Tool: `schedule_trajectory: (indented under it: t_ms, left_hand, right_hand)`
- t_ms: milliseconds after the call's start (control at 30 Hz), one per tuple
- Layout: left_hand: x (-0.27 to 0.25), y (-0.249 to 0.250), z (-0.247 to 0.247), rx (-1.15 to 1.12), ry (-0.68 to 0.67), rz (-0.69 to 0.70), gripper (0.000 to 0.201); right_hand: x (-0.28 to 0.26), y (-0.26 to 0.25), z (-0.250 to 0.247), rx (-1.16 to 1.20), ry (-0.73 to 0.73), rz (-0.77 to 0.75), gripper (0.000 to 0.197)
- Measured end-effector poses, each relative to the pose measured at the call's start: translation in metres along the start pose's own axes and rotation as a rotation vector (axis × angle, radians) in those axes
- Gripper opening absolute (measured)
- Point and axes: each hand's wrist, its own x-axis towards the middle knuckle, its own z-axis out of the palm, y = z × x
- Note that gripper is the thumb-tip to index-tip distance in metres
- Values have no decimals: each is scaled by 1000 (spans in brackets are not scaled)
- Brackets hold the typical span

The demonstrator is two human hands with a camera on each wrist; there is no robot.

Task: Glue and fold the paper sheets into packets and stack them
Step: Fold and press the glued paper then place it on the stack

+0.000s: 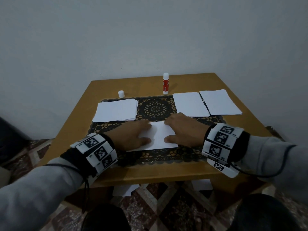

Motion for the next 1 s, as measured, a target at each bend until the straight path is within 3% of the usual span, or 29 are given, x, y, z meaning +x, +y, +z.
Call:
schedule_trajectory:
  t_ms: [100,233,467,867,1000]
  left_hand:
    - [4,-7,3,76,144,-77,56]
    - [7,-15,3,111,106,-177,66]
    - [8,-32,-2,15,59,-222,78]
    - [7,-31,-2,-16,44,-224,59]
    - [3,-26,-5,-225,165,-157,47]
  right_hand:
    - [1,0,1,3,17,6,62]
    - [2,1,2,4,19,24,65]
    - [4,1,2,27,30,21,67]
    - [14,6,2,78,56,7,62]
    - [11,5,2,113,63,13,66]
